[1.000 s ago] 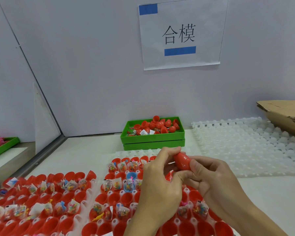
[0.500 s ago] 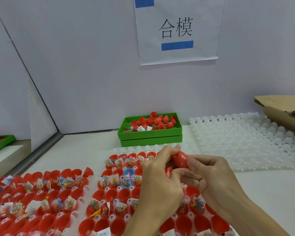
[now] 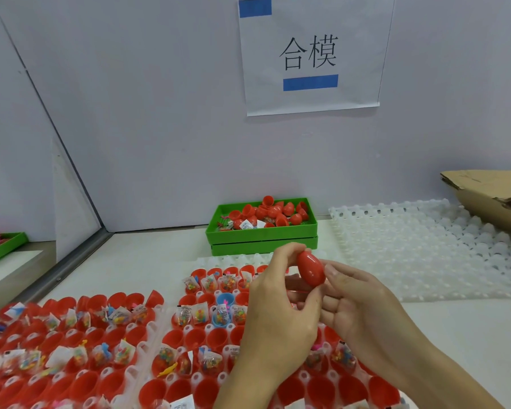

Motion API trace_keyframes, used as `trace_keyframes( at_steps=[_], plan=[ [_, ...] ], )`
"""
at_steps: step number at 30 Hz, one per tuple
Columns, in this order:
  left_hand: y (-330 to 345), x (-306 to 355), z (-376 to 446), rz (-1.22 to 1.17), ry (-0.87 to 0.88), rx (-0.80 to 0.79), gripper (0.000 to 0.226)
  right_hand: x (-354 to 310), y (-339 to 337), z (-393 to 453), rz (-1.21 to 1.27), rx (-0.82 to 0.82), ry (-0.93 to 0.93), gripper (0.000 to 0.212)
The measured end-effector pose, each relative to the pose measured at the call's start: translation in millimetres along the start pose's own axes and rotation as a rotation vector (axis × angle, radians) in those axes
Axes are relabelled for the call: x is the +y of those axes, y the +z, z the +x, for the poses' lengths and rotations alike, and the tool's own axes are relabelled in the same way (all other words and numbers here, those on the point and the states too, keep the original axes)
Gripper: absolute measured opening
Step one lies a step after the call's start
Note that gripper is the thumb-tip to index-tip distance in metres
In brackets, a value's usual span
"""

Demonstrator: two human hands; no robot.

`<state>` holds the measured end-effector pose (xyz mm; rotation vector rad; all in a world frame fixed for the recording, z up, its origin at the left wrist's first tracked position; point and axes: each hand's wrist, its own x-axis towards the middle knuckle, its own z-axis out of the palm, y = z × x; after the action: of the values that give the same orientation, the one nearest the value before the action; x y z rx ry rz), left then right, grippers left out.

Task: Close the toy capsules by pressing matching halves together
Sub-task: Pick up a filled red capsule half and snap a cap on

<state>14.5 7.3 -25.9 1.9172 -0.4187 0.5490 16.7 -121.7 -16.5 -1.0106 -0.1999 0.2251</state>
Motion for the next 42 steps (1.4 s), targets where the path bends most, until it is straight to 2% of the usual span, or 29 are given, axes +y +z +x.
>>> trace_keyframes(
  at_steps=[6,10,17,21,24,28,32,42],
  plan=[
    [1,-2,-1,0.055,-0.015,0.019,0.049,-3,-2,0,-0.082,0.030,-0.010,0.033],
    [-1,-3,1,0.163,0.053,0.041,0.052,-6,-3,0,-0.129,0.051,-0.025,0.028],
    [-2,-4,1,0.237,0.166,-0.083,0.059,-6,-8,3,-0.176,0.087,-0.006,0.033],
    [-1,-3,0,0.116,0.065,-0.080,0.070,-5,-14,4,-0.111,0.044,0.017,0.027],
    [-1,-2,0,0.007,-0.009,-0.043,0.059,-7,-18,2,0.032,-0.012,0.054,0.029],
    [-2,0,3,0.018,0.005,0.017,0.040,-9,-21,1,0.219,-0.107,0.098,0.042],
    [-3,2,5,0.019,0.060,0.022,0.035,-9,-20,1,0.219,-0.193,0.093,0.044],
    [-6,2,6,0.009,0.099,0.004,0.033,-10,-19,1,0.258,-0.199,0.120,0.045]
  ],
)
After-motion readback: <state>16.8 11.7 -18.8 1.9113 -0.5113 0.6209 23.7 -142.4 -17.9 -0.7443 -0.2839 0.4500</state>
